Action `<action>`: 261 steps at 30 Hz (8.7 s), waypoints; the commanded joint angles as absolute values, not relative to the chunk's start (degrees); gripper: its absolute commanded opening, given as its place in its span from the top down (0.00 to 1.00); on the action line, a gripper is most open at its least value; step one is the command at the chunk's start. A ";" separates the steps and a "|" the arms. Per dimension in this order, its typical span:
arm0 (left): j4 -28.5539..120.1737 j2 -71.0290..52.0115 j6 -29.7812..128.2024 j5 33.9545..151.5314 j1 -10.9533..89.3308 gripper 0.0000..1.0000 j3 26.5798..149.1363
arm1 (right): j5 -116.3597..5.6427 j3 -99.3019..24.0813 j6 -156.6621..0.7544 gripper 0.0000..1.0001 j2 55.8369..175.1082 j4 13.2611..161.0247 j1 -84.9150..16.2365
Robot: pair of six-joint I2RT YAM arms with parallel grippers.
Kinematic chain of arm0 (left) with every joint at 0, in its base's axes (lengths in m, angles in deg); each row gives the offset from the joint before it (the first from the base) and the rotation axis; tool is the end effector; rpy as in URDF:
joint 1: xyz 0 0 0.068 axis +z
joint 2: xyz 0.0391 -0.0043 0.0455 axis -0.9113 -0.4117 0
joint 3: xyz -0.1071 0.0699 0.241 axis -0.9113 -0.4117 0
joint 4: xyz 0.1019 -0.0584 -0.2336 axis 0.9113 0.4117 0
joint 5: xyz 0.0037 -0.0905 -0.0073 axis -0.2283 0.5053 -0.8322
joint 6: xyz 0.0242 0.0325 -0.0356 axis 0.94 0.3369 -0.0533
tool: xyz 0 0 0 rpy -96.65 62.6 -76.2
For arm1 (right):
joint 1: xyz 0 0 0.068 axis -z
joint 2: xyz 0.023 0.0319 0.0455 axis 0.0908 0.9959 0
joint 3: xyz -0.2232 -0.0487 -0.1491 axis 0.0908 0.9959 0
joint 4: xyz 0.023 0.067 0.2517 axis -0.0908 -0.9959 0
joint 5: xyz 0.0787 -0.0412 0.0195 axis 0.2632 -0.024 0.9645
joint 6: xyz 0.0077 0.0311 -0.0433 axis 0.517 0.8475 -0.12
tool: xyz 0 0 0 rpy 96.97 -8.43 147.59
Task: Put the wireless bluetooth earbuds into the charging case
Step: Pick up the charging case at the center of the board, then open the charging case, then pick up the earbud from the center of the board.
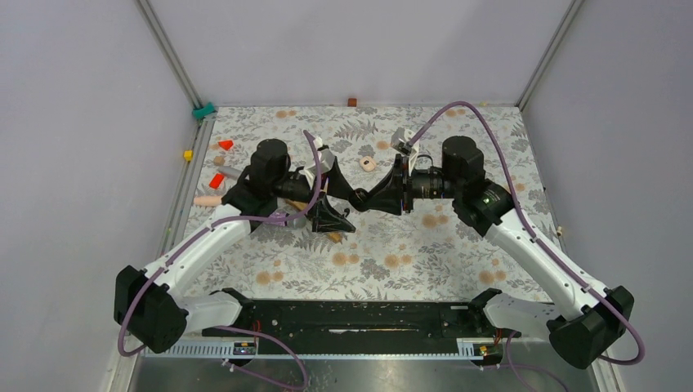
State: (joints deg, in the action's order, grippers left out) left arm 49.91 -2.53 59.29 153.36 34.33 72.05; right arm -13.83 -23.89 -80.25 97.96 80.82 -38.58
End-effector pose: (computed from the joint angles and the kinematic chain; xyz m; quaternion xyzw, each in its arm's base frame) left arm 0.2041 -0.1633 0.3453 0.5037 0.5386 -0.5712 0.3605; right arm 0.1901 0.1574 0.3883 -0.4345 0.6000 0.4908 0.4586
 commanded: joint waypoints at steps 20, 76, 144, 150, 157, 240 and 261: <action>43.46 -4.24 54.95 155.60 32.79 0.58 71.71 | -15.33 -25.30 -86.16 0.76 100.53 78.19 -38.52; 45.42 -4.86 56.68 156.50 32.25 1.00 71.73 | -15.14 -26.93 -88.80 0.28 99.11 74.81 -37.64; 45.51 -4.62 58.15 158.24 32.20 1.00 70.80 | -27.11 -27.80 -91.82 0.16 97.71 72.59 -37.89; 45.50 -4.73 58.18 158.27 32.19 1.00 70.80 | -29.22 -27.64 -92.83 0.15 94.95 72.62 -36.90; 45.53 -4.67 58.19 158.38 32.16 1.00 70.80 | -23.07 -28.82 -92.64 0.09 92.23 70.98 -36.72; 124.02 -3.45 132.59 155.28 53.73 1.00 79.15 | -45.17 -82.25 -78.33 0.57 174.11 34.46 -43.97; 124.07 -3.45 132.83 155.72 54.35 1.00 78.98 | -44.22 -84.16 -82.24 0.81 172.38 32.23 -45.19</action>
